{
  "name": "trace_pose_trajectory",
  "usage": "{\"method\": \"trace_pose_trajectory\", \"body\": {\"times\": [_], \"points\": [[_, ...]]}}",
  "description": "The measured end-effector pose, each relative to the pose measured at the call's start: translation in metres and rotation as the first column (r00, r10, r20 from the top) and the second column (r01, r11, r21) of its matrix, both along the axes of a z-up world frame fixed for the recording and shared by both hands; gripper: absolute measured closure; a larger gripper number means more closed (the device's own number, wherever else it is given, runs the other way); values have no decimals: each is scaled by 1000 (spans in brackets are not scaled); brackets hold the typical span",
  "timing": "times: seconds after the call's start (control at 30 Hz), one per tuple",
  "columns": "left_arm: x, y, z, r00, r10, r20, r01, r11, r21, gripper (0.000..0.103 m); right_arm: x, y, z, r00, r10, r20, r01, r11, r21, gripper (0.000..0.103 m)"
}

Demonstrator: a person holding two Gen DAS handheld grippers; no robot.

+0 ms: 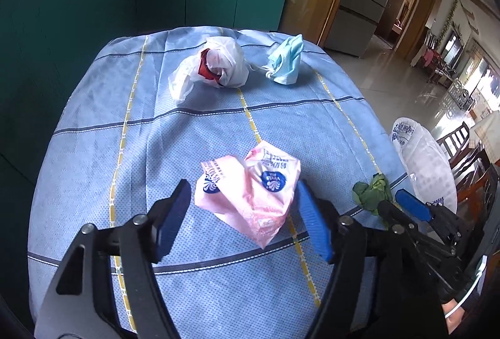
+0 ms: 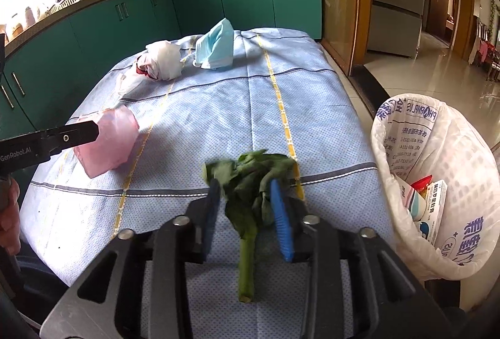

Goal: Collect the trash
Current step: 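Close the left gripper on the pink tissue packet while the right gripper holds the vegetable, then carry the pink packet in the left gripper while the right gripper carries the vegetable to the wastebasket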

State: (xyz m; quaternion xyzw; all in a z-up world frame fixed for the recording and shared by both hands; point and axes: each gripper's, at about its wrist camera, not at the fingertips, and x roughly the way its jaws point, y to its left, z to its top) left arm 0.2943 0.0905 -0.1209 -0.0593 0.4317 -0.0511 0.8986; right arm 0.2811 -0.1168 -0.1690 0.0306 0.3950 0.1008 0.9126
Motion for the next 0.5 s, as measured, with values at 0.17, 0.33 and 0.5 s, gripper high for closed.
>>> {"method": "trace_pose_trajectory", "body": {"times": [0.17, 0.33, 0.5], "points": [[1, 1, 0, 1000, 13, 0, -13, 1000, -6, 29, -1, 5, -2, 1000, 18, 4, -18, 999, -45, 59], [2, 2, -1, 1000, 19, 1, -19, 1000, -6, 28, -1, 11, -7, 999, 39, -4, -39, 997, -65, 59], [1, 3, 1, 1000, 28, 7, -28, 1000, -3, 27, -4, 17, -9, 997, 72, 2, -72, 994, -78, 60]]}}
